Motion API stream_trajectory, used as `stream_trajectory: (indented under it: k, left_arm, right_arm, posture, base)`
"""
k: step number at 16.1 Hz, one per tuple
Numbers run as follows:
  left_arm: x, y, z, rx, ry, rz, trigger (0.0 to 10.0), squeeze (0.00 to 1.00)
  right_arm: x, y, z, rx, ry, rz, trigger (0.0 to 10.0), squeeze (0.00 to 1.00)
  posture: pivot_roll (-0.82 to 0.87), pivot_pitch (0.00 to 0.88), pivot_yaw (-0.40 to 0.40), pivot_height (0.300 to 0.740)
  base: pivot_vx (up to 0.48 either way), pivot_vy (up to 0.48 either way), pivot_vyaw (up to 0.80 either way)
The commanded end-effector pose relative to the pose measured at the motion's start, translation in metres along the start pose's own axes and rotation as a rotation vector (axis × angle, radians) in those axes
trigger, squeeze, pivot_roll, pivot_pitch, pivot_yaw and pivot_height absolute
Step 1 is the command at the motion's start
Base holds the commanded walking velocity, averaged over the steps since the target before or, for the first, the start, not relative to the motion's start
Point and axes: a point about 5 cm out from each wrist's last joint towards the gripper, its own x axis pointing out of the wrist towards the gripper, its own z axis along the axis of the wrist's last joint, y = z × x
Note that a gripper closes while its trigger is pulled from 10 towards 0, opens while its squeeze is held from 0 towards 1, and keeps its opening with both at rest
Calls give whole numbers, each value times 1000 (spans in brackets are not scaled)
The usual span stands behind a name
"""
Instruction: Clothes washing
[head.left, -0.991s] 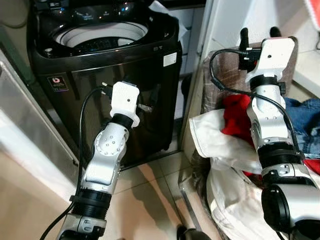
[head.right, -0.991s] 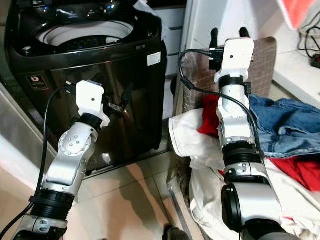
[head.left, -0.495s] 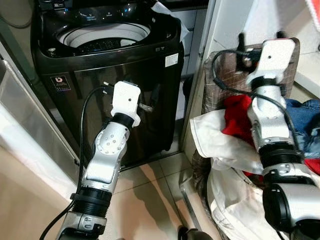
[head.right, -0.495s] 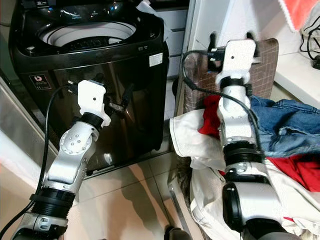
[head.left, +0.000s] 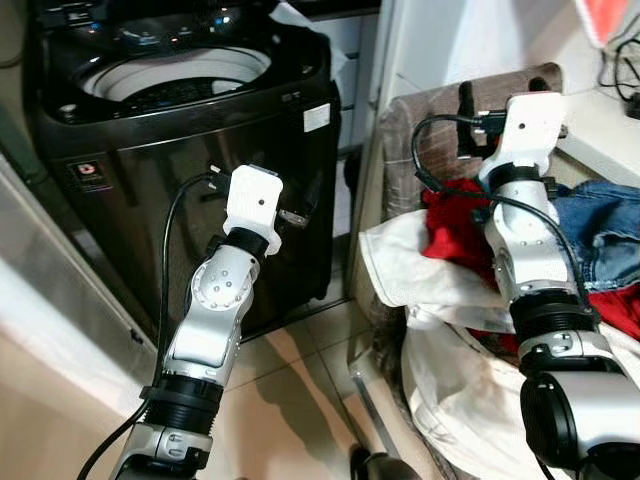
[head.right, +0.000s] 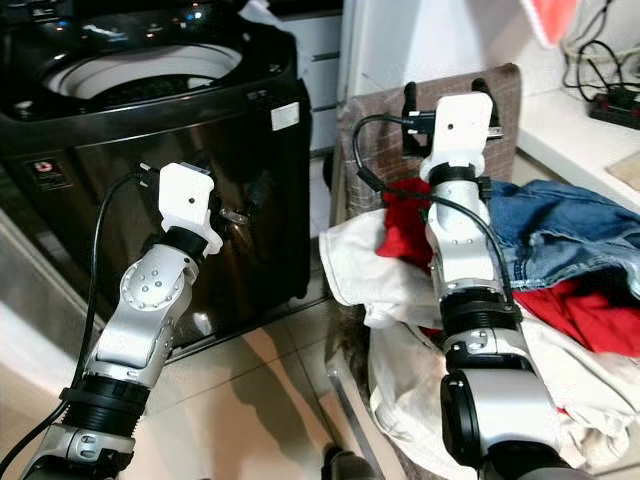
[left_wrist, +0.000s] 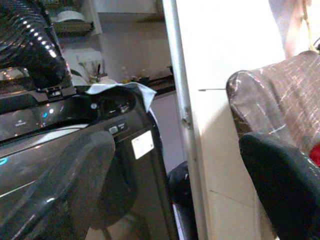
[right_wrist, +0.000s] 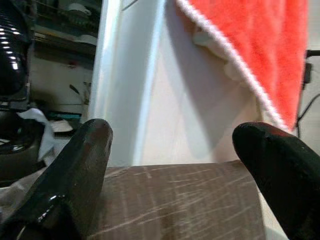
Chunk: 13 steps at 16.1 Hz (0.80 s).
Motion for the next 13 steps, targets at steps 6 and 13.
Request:
stream_trajectory:
  k: [6, 13]
  left_arm:
    - [5, 3, 0, 11, -7, -19, 10000, 0]
    - [5, 1, -2, -20, -7, -40, 10000, 0]
  right_arm:
    - [1, -1, 4, -8, -23, -17, 10000, 0]
    - [7, 2, 13, -2, -55, -16, 10000, 0]
  posture:
    - [-79, 0, 32, 727]
    - [-77, 0, 28, 740]
  base:
    - [0, 0, -584]
    - [0, 0, -156]
